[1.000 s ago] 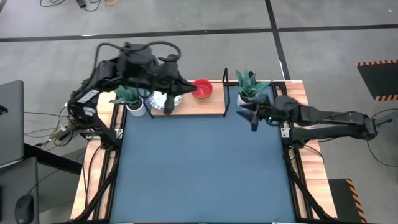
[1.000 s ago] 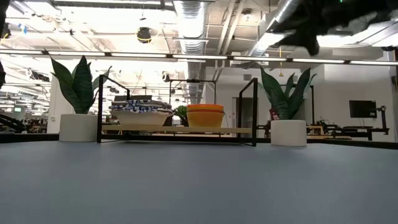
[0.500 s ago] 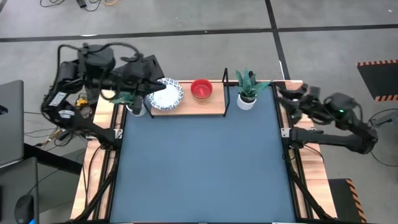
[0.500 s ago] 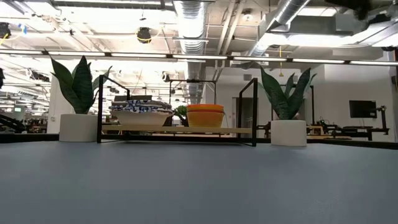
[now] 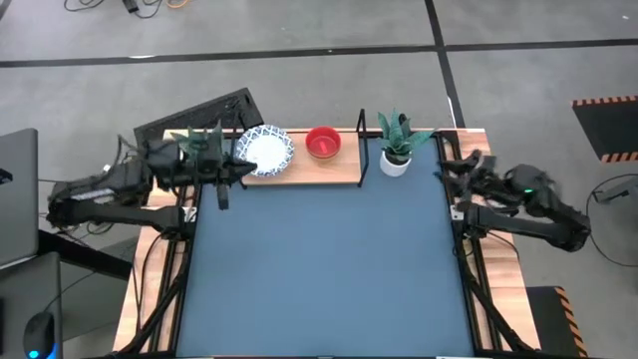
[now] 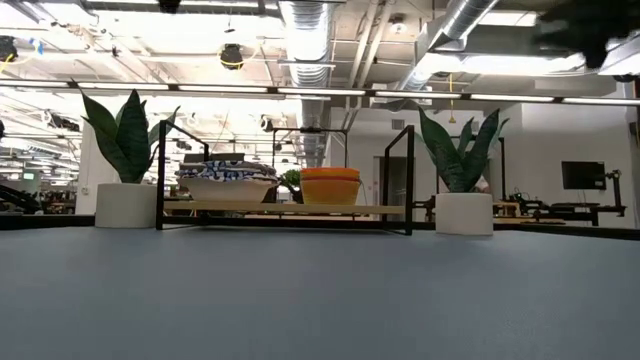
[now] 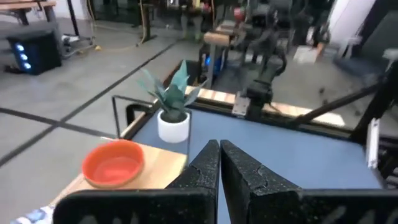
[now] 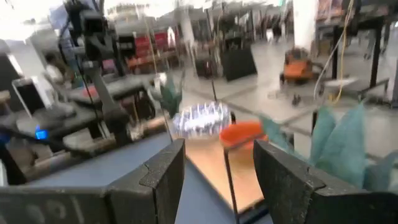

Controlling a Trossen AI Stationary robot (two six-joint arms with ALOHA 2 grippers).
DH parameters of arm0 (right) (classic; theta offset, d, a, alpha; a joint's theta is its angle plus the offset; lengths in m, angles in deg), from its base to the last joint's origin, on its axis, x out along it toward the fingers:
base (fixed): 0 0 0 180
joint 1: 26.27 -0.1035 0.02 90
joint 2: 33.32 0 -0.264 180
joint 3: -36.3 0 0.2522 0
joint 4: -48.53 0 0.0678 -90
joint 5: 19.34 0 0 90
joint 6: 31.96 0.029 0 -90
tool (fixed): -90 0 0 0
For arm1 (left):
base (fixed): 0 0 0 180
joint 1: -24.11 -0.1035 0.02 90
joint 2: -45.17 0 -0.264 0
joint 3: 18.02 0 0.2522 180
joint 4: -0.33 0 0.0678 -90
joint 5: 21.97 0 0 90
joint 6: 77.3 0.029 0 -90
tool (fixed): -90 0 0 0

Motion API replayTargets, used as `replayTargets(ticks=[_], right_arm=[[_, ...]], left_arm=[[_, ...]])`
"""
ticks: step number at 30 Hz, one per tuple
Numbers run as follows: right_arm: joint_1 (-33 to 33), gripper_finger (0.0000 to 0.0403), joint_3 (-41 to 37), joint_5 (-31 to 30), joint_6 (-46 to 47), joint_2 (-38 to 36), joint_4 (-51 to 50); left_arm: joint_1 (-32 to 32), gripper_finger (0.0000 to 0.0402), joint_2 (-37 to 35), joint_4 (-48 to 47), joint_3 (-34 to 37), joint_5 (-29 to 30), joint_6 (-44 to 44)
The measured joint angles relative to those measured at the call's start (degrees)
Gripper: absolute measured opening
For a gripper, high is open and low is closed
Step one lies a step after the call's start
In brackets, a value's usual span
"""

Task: Place and stack bowls onto a shelf
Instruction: Return to Home Position

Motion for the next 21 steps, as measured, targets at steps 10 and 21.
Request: replayTargets(ticks=[10, 21], right_arm=[[-0.23, 0.0215, -12.6, 3.6, -0.77, -1.69, 9.33], [-0.21, 0.0215, -19.36, 3.99, 4.45, -1.86, 15.9]], left_arm=[[0.07, 0.0, -20.36, 18.47, 31.01, -5.47, -9.4], [0.04, 0.0, -33.12, 22.2, 48.49, -5.0, -14.49]])
